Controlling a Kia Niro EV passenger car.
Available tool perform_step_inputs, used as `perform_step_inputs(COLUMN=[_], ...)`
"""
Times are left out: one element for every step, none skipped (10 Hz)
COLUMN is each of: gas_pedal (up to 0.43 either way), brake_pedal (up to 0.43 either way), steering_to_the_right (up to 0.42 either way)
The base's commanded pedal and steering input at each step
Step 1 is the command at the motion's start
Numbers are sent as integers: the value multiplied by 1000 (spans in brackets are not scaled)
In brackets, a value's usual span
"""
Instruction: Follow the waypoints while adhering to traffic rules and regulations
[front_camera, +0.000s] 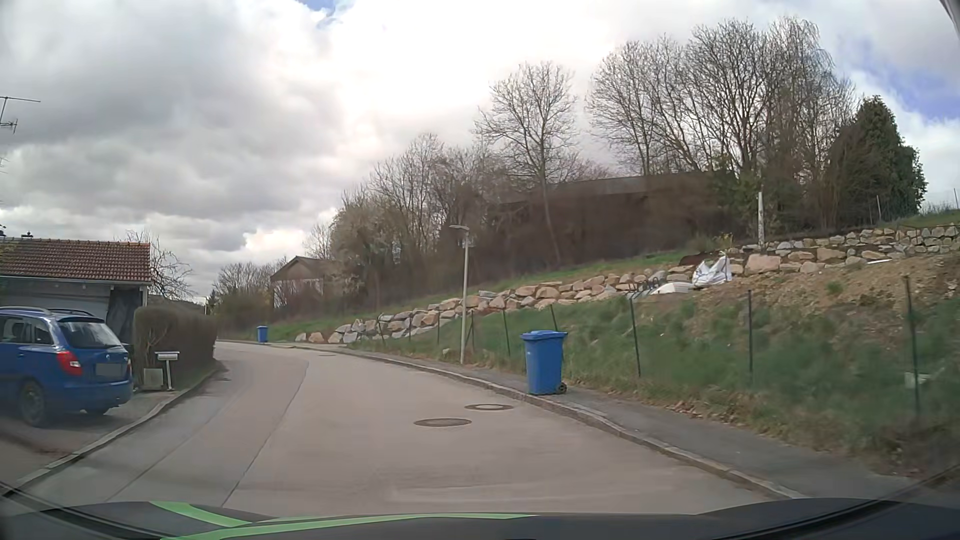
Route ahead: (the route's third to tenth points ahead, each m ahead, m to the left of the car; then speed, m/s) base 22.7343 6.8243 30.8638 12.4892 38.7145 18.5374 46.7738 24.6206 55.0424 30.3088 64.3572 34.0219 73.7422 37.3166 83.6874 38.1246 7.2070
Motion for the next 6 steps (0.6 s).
perform_step_inputs(gas_pedal=[240,240,240,228,228,228], brake_pedal=[0,0,0,0,0,0], steering_to_the_right=[-95,-95,-97,-98,-97,-98])
